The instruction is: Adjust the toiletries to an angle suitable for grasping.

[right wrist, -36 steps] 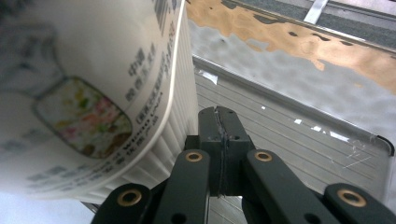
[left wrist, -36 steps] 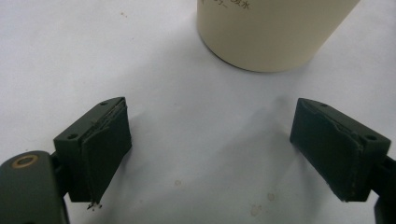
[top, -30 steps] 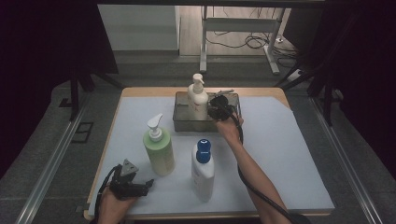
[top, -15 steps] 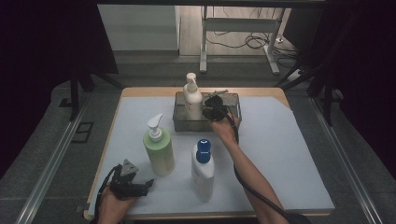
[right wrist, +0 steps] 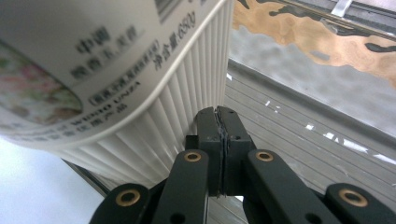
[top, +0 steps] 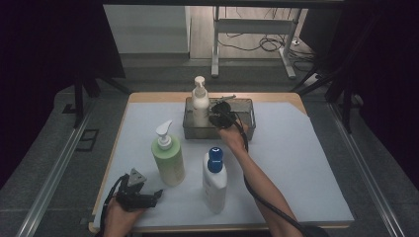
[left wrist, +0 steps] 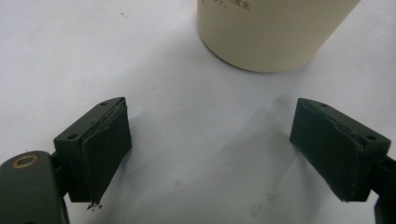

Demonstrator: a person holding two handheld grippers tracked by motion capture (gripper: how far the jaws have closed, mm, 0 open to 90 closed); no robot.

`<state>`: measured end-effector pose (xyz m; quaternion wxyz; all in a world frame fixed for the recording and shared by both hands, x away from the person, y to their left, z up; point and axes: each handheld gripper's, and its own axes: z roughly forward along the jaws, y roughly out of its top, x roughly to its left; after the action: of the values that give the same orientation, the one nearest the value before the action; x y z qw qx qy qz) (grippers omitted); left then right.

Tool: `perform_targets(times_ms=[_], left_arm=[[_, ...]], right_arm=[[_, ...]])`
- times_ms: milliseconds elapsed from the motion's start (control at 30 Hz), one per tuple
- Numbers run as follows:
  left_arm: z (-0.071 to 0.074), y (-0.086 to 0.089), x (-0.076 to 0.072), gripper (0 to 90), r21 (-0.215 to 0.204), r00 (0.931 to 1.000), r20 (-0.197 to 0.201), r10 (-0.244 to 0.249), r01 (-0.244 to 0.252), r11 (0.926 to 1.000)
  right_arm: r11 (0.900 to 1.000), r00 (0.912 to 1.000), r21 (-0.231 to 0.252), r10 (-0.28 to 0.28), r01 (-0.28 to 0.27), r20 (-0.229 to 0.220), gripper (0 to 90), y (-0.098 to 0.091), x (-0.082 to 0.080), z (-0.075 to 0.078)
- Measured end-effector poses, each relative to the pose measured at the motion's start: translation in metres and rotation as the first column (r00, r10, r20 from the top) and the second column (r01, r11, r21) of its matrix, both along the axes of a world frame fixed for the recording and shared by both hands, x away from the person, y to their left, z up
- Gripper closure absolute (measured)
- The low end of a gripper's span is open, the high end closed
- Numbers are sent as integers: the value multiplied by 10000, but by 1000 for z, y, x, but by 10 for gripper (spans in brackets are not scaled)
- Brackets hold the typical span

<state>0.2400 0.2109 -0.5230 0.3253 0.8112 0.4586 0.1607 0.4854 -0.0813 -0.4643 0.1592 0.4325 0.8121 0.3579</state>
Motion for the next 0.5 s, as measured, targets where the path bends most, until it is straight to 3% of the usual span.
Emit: perform_targets(times_ms=[500], left_arm=[[0,0,0,120,3,10000,-1,-2,2,10000]], right_arm=[[9999,9999,78,144,-143,-64,891,16,1,0]])
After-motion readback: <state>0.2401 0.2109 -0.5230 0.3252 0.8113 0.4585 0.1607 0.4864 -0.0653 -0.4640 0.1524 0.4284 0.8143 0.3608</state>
